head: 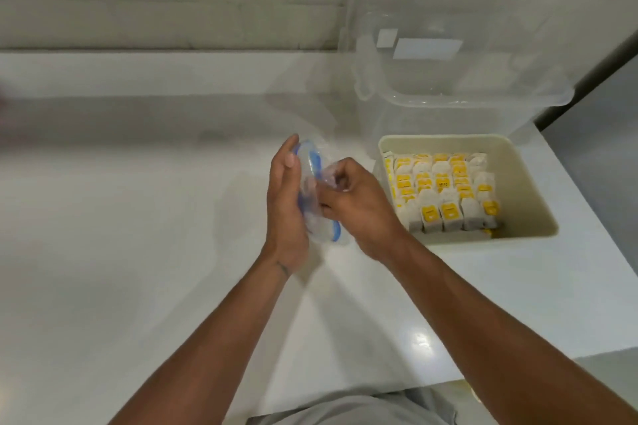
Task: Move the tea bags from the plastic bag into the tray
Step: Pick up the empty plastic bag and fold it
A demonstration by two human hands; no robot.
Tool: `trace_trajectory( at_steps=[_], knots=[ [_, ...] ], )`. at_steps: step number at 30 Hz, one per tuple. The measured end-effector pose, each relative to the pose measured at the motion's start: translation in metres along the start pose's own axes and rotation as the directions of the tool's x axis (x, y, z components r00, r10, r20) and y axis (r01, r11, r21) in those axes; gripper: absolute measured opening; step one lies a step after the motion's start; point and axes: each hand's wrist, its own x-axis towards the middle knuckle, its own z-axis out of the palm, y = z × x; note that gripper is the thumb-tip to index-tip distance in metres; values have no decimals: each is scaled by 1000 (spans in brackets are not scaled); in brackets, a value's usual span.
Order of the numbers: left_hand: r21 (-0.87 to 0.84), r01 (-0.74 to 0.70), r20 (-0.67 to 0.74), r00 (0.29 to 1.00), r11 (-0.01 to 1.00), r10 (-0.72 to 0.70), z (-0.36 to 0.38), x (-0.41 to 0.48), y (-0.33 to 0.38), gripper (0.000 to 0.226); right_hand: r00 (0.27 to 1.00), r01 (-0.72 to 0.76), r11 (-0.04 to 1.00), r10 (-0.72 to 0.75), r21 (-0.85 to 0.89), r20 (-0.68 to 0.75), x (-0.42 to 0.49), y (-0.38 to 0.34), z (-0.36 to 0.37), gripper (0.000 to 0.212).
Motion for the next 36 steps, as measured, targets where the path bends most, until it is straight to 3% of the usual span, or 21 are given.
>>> trace_trajectory(
  at_steps=[3,6,8,10,12,13,14,16,18,21,23,26,28,30,31,33,36],
  knots=[
    [-66,117,-106,987,991,-123,8,7,6,40,984,131,977,-108,-169,139,-15,-2,-1,3],
    [-196,174,-252,942,965,-221,12,13,14,17,994,109,993,-108,-53,18,-23,-5,-14,12],
    [-294,187,-288,918,937,-274,15,15,17,14,995,-37,990,49,132,-84,-25,-5,-12,21],
    [-196,167,-242,947,966,-213,22,10,17,19,972,-232,881,227,413,63,-26,-4,-2,39],
    [154,-36,-114,992,987,54,28,-1,13,12,946,-324,747,252,581,204,-26,-6,3,44],
    [350,-211,-10,973,913,228,29,-5,11,15,947,-320,712,246,625,206,-25,-11,2,39],
    [506,-381,115,919,774,377,28,-8,7,23,953,-301,699,248,649,175,-25,-15,0,34],
    [655,-615,353,763,440,541,25,-8,-1,30,961,-252,699,264,669,87,-26,-23,-6,27],
    [722,-656,482,705,219,519,21,-7,-8,46,967,-220,696,246,683,61,-28,-27,-12,27],
    [752,-649,570,727,113,382,26,-13,-11,69,965,-233,717,255,657,65,-36,-29,-19,31],
    [687,-695,595,706,214,384,38,-21,-10,73,969,-194,712,247,675,18,-42,-29,-27,37],
    [489,-681,466,732,545,497,75,-45,-14,53,972,-18,750,170,662,-165,-54,-30,-50,31],
    [362,-508,315,856,782,410,104,-66,-12,44,928,121,761,141,638,-344,-62,-33,-73,29],
    [199,-212,249,955,957,160,130,-83,-10,40,877,229,757,113,613,-467,-72,-36,-98,26],
    [112,-19,279,960,994,-13,144,-90,-9,39,854,268,796,65,542,-517,-79,-35,-109,26],
    [58,274,395,877,960,-274,168,-102,-18,40,791,350,909,-156,228,-592,-96,-27,-130,29],
    [73,390,541,758,918,-365,207,-125,-40,42,682,420,872,-486,-252,-547,-130,-3,-164,33]
  ],
)
